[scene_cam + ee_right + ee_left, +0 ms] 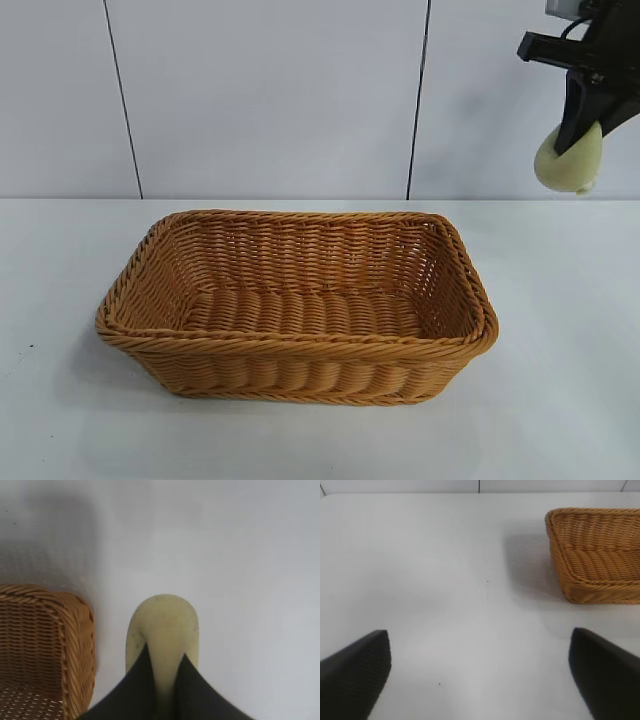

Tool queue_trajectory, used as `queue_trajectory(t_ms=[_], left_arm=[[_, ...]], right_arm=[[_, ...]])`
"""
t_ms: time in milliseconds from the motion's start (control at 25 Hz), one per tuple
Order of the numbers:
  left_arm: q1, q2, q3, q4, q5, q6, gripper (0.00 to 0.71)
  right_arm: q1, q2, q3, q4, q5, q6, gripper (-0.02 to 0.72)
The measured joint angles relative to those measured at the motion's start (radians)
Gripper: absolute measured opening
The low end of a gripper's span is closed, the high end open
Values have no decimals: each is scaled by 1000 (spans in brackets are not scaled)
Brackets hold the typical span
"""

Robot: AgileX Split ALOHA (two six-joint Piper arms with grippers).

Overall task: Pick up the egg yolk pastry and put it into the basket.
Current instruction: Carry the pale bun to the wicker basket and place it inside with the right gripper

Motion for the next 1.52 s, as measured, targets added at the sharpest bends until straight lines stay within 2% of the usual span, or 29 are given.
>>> queue_trajectory(t_ms=[440, 760, 1120, 1400, 1520], left_arm=[[0, 0, 0, 0, 0, 0, 692], [0, 0, 0, 0, 0, 0, 692], [0, 0, 0, 0, 0, 0, 692], [0, -3, 0, 0, 0, 0, 692], [0, -3, 0, 0, 0, 0, 692]], right_arm=[[330, -21, -1, 4, 0, 0, 35], [513, -6, -2, -17, -76, 52, 35], [570, 147, -2, -21, -183, 86, 35], [570, 237, -2, -22, -195, 87, 38], [570, 238, -2, -21, -196, 87, 122]])
